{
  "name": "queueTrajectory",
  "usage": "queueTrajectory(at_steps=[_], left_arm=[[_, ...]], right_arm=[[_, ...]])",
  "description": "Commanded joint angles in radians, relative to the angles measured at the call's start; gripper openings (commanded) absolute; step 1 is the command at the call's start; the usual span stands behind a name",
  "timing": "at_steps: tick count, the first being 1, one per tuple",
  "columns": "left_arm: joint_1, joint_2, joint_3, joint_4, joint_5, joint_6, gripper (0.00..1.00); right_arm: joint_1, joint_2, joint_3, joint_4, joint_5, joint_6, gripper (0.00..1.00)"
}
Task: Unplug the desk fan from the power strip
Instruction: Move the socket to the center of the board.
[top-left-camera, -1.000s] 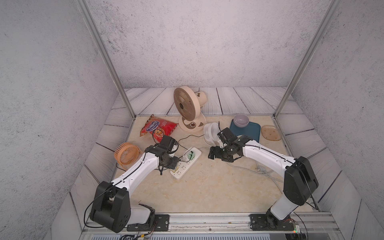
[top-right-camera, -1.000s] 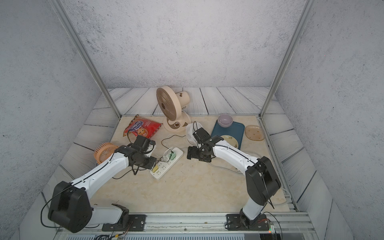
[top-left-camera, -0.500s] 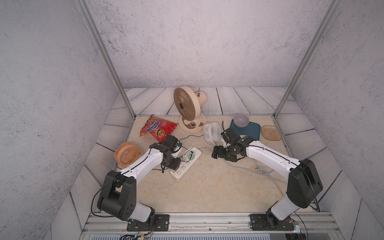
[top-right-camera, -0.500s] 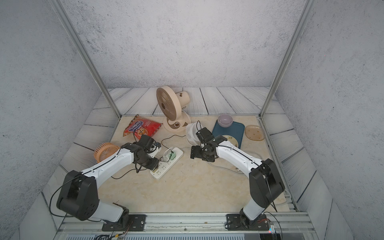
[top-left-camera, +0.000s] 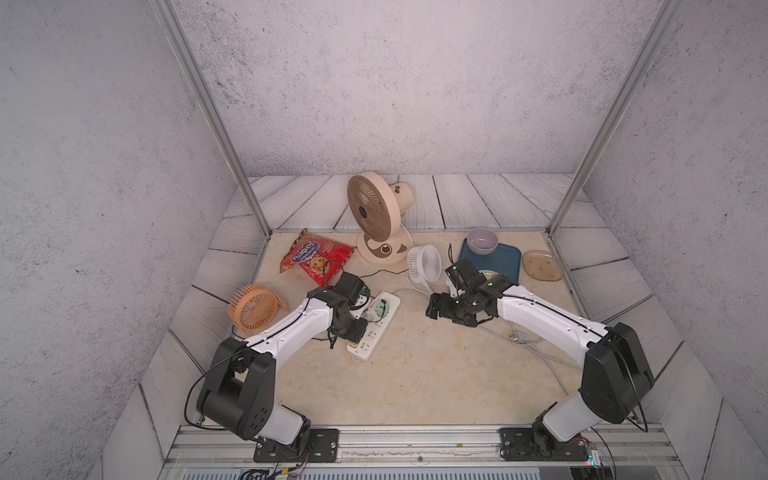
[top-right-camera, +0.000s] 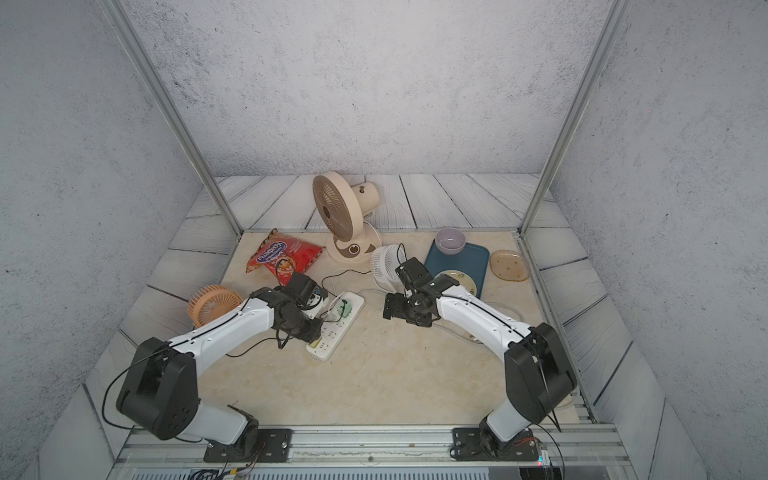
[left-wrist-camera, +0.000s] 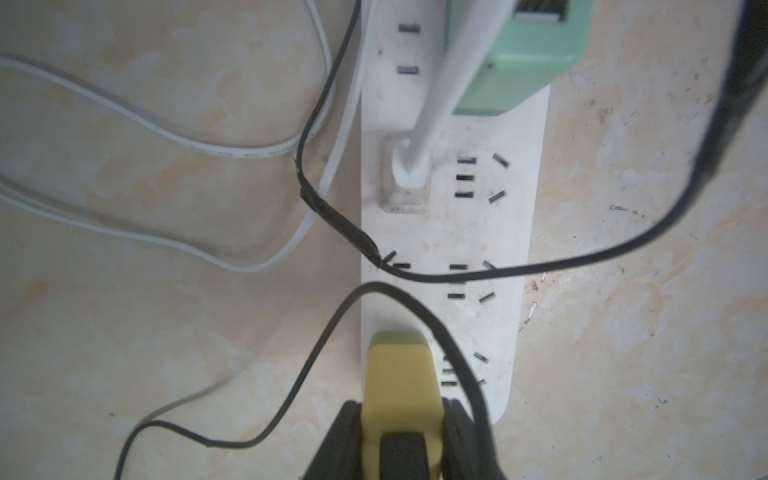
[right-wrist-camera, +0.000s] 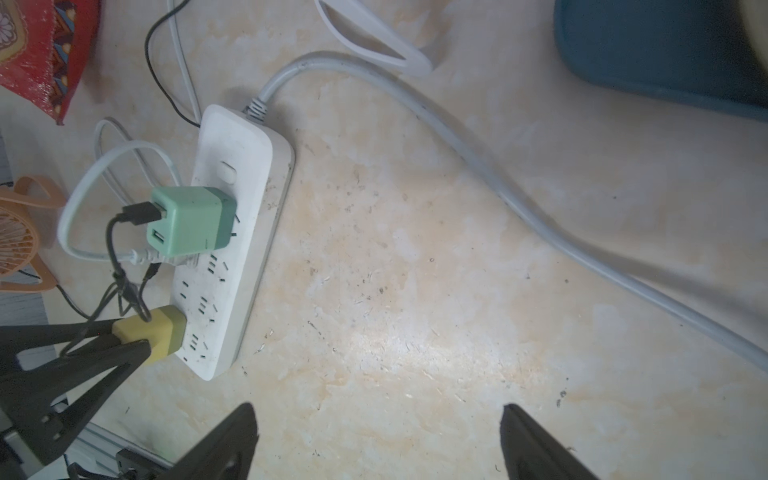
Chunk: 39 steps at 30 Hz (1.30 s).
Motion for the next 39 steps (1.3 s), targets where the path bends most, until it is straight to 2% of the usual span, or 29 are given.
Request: queueTrajectory(at_steps=[1, 7, 12, 18, 24, 28, 34, 38, 39], left_arm=[[-0.04, -0.034, -0.018, -0.014, -0.013, -0.093, 0.22], [-0.1, -0.092, -0.025, -0.039, -0.037, -0.26, 0.15], [-0.16, -0.141, -0.052, -0.004, -0.028, -0.37, 0.13], [-0.228, -0.141, -0.085, 0.044, -0.037, -0.461, 0.1], [-0.278, -0.109, -0.083, 0.061, -0.059, -0.491, 0.08], [-0.305, -0.098, -0.089, 0.073, -0.07, -0.51, 0.08], [-0.313, -0.091, -0.094, 0.092, -0.062, -0.528, 0.07], [-0.317, -0.085, -0.096, 0.098, -0.064, -0.537, 0.07], [-0.317, -0.084, -0.098, 0.099, -0.064, -0.541, 0.06]], right_arm=[[-0.005, -0.031, -0.041, 0.059, -0.047, 0.086, 0.91], [-0.004, 0.007, -0.127, 0.181, -0.167, 0.254, 0.86], [-0.003, 0.068, -0.216, 0.391, -0.308, 0.38, 0.81], [0.026, 0.148, -0.162, 0.416, -0.341, 0.366, 0.78], [0.063, 0.199, -0.131, 0.419, -0.359, 0.36, 0.68], [0.079, 0.209, -0.156, 0.469, -0.392, 0.393, 0.56], [0.103, 0.236, -0.15, 0.437, -0.399, 0.375, 0.59], [0.12, 0.257, -0.148, 0.457, -0.416, 0.385, 0.47], [0.123, 0.262, -0.143, 0.448, -0.416, 0.385, 0.46]])
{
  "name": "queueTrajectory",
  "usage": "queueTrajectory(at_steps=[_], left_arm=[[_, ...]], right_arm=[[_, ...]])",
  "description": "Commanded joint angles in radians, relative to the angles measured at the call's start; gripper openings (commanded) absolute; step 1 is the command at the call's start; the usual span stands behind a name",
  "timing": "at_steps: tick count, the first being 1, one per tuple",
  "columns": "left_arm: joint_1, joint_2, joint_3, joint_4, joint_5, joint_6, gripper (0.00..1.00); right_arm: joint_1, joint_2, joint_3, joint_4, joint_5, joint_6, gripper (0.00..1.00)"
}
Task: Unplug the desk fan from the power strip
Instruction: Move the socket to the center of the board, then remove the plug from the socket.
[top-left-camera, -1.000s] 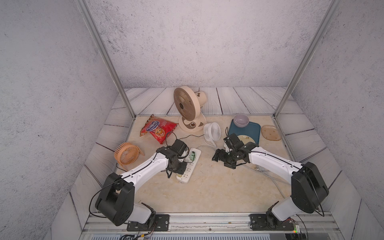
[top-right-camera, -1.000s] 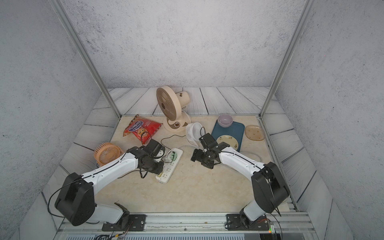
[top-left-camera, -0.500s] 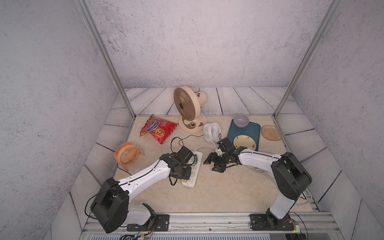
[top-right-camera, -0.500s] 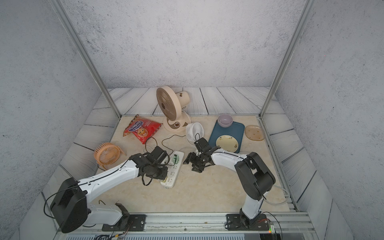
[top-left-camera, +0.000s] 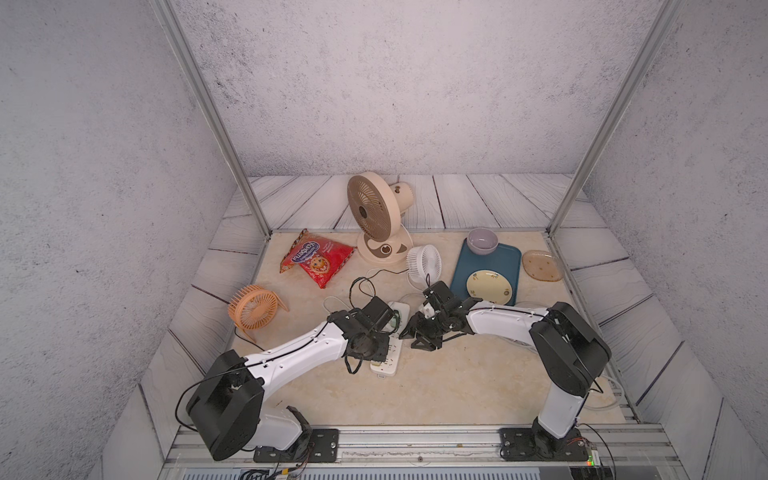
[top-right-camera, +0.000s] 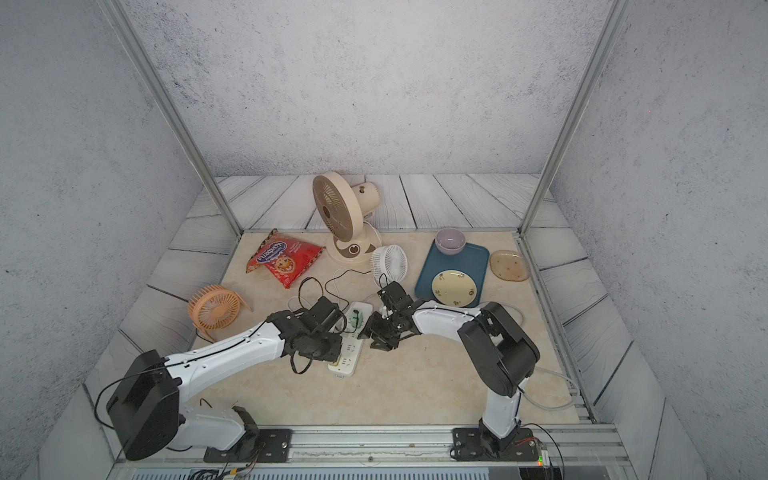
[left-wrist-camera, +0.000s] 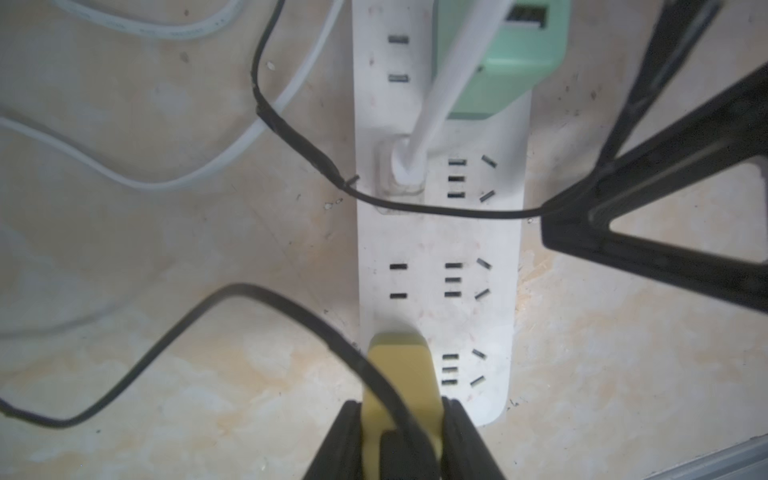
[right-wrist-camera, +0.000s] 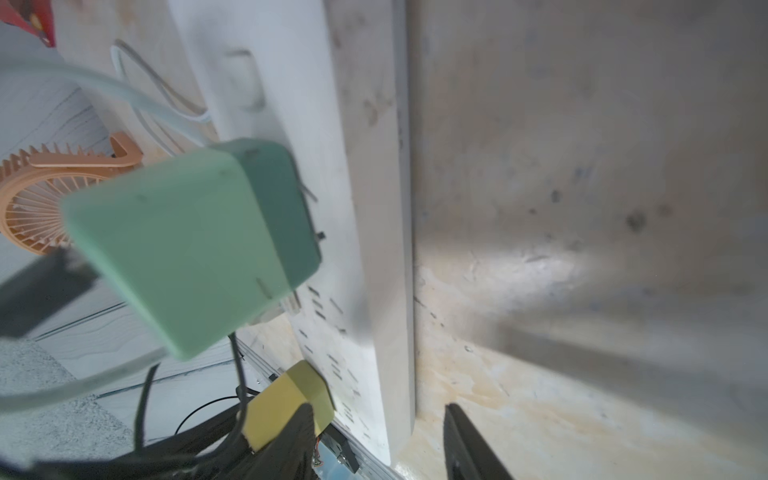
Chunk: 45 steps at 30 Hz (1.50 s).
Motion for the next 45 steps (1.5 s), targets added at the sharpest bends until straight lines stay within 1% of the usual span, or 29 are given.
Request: queueTrajectory(at_steps=[1, 10, 16, 20, 24, 29, 31, 38, 45], left_arm=[[-0.01, 0.006, -0.008, 0.028, 0.002, -0.019, 0.06], [-0.016, 0.021, 0.006, 0.037, 0.011, -0.035, 0.05], [-0.024, 0.026, 0.027, 0.038, 0.017, -0.037, 0.04], [-0.033, 0.022, 0.064, 0.032, 0.024, -0.046, 0.02], [-0.036, 0.015, 0.08, 0.042, 0.043, -0.069, 0.02], [-0.04, -0.008, 0.093, 0.041, 0.05, -0.08, 0.0], [-0.04, -0.016, 0.104, 0.032, 0.049, -0.08, 0.0], [-0.058, -0.038, 0.157, -0.019, -0.002, -0.068, 0.0], [-0.079, -0.037, 0.157, -0.019, -0.022, -0.072, 0.0]], right_arm=[[0.015, 0.026, 0.014, -0.015, -0.013, -0.002, 0.46], [0.027, 0.078, 0.055, -0.073, -0.018, -0.041, 0.46], [0.028, 0.11, 0.068, -0.105, -0.024, -0.045, 0.45], [0.028, 0.131, 0.076, -0.145, -0.009, -0.048, 0.42], [0.028, 0.142, 0.067, -0.195, 0.032, -0.048, 0.39], [0.029, 0.173, 0.034, -0.218, 0.059, -0.02, 0.26], [0.028, 0.196, 0.019, -0.226, 0.067, -0.012, 0.25], [0.028, 0.228, 0.005, -0.289, 0.118, 0.004, 0.27], [0.033, 0.236, 0.031, -0.341, 0.141, -0.008, 0.28]])
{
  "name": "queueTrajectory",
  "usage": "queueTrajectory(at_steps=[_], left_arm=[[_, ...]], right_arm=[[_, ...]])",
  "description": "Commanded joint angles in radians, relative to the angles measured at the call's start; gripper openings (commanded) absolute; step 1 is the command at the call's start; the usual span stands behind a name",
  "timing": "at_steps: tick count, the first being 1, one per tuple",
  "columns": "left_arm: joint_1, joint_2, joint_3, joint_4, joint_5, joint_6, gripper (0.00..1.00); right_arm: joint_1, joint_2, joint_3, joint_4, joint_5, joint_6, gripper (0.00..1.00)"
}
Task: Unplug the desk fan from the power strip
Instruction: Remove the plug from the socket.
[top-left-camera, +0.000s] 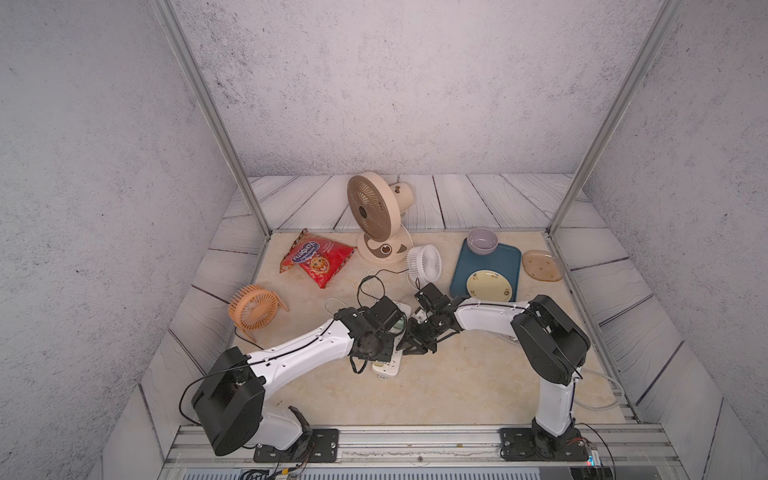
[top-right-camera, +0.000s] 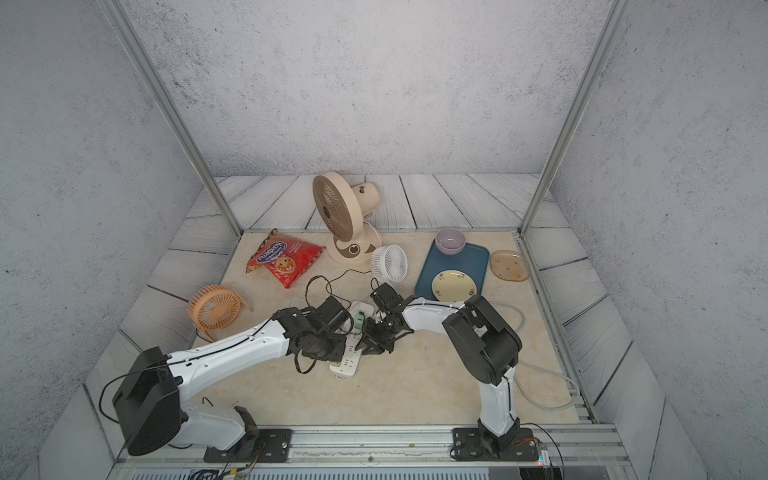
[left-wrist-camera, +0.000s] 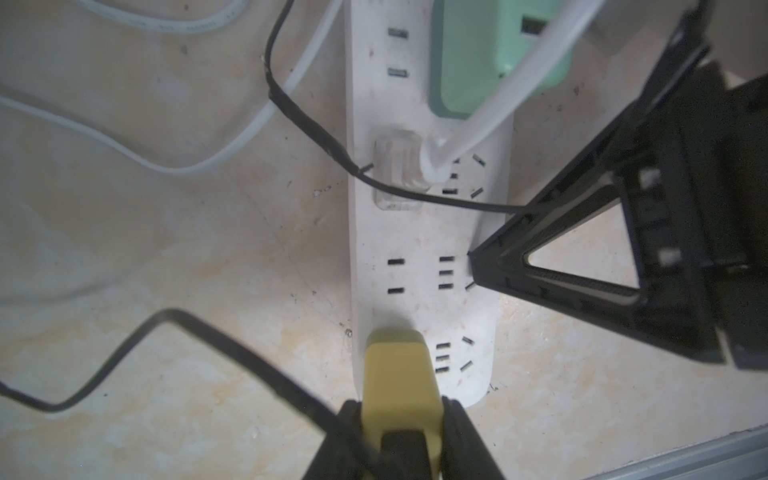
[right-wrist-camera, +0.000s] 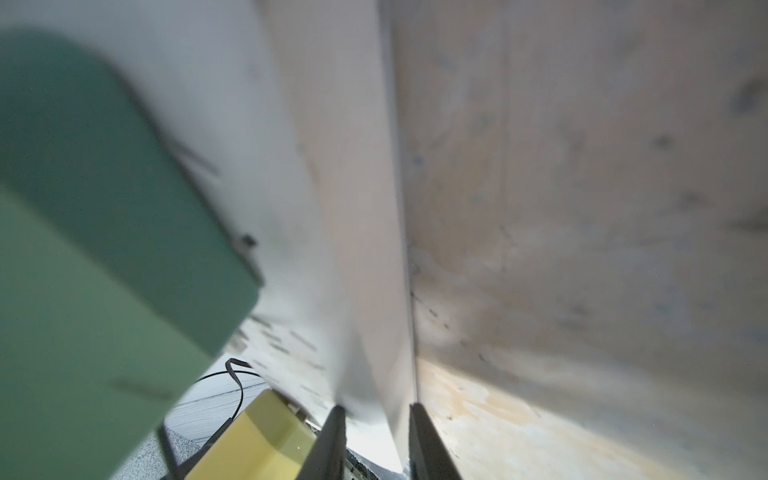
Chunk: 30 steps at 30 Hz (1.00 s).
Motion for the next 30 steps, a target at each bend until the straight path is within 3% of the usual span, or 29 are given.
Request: queueTrajectory(at_steps=[1, 8, 14, 22, 30], left_arm=[[-0.014, -0.056, 0.071, 0.078, 0.017, -0.006, 0.0], [-0.015, -0.044, -0.002, 0.102, -0.009, -0.003, 0.0], [-0.015, -0.044, -0.05, 0.11, -0.02, -0.02, 0.0], [-0.015, -0.045, -0.057, 0.119, -0.013, -0.037, 0.0], [-0.015, -0.051, -0.065, 0.108, -0.008, -0.047, 0.0]], right_arm=[[0.017, 0.112, -0.052, -0.223, 0.226, 0.0, 0.28], [0.02, -0.119, -0.025, -0.187, 0.303, -0.037, 0.36], [0.022, -0.246, -0.041, -0.157, 0.296, -0.065, 0.31], [0.042, -0.171, -0.035, 0.034, 0.147, -0.065, 0.21], [0.05, -0.092, -0.013, 0.101, 0.121, -0.077, 0.18]])
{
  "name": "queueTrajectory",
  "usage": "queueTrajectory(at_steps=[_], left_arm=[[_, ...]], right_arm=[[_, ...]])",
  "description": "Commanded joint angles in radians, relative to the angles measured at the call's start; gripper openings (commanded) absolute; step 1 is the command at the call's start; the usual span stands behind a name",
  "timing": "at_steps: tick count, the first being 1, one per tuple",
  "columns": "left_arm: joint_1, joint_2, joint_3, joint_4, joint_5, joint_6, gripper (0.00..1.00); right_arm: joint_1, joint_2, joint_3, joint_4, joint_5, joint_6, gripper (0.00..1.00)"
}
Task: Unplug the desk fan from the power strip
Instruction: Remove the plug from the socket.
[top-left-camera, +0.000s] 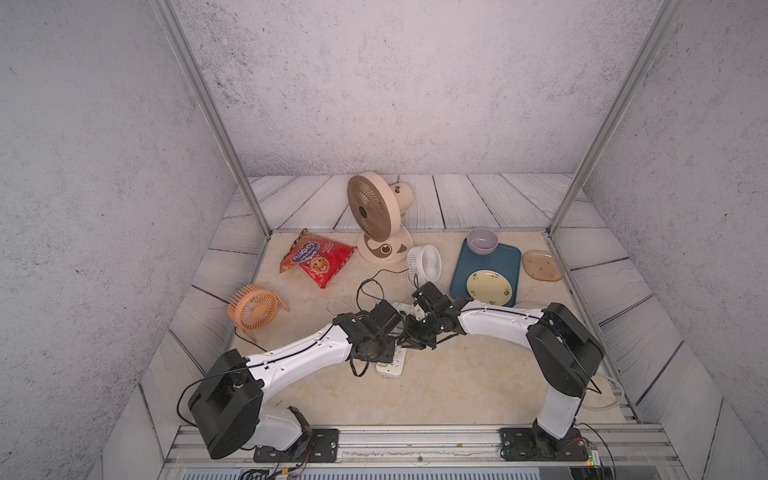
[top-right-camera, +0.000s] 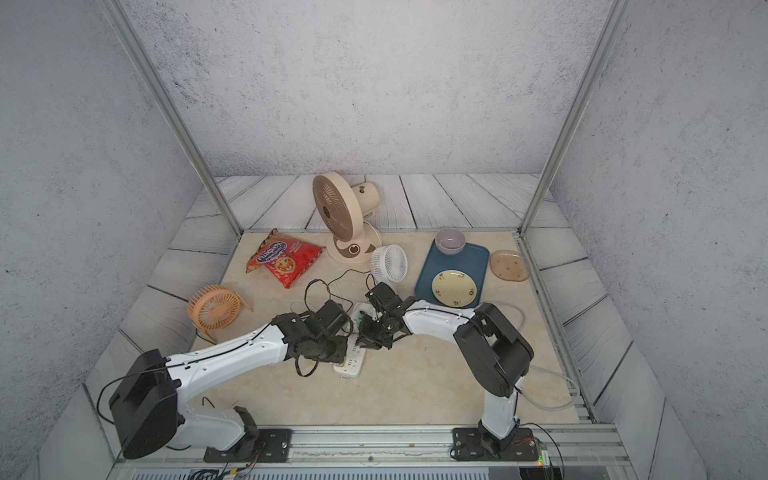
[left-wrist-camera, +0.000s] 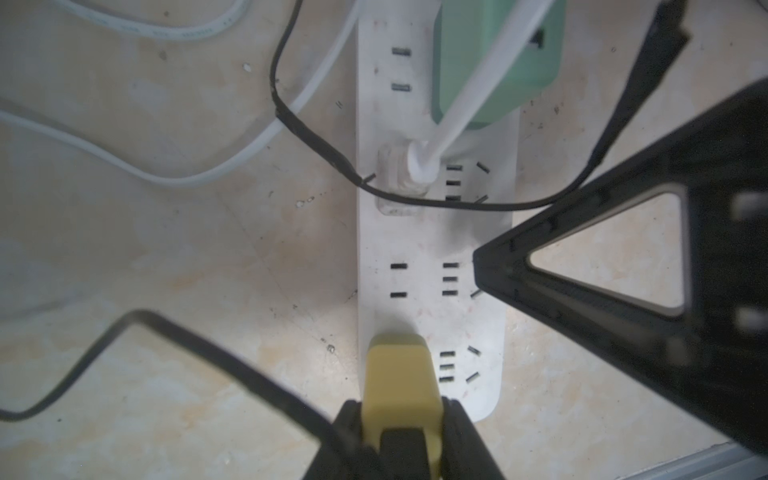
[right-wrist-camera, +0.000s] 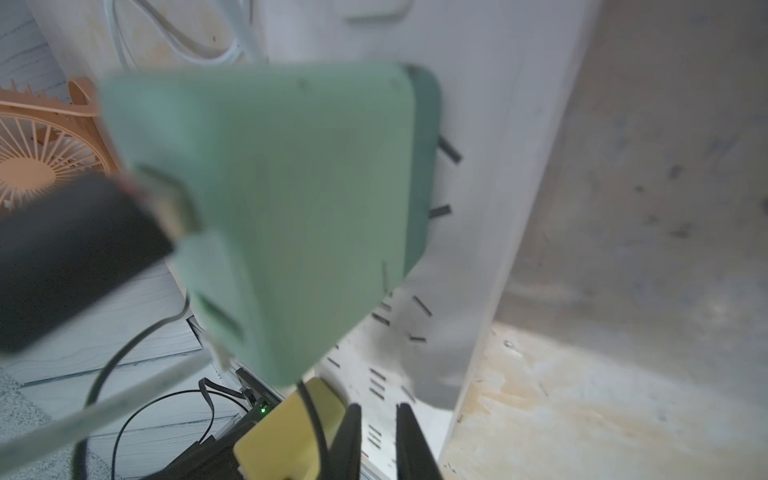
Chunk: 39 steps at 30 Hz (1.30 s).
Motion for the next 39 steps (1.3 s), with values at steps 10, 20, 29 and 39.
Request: queueTrajectory(at_steps=[10, 20, 29, 39], left_arm=[[-0.01, -0.054, -0.03, 0.03, 0.03, 0.031, 0.0], [-0.012, -0.067, -0.02, 0.057, 0.088, 0.097, 0.0], [-0.016, -0.068, 0.031, 0.071, 0.103, 0.099, 0.0], [-0.053, -0.061, 0.096, 0.08, 0.083, 0.113, 0.0]], right_arm=[[0.004, 0.061, -0.032, 0.105, -0.061, -0.013, 0.09], [0.004, 0.147, 0.005, -0.049, -0.009, -0.168, 0.05], [0.004, 0.2, -0.048, -0.062, 0.022, -0.158, 0.05], [0.004, 0.223, -0.051, -0.102, 0.052, -0.149, 0.06]])
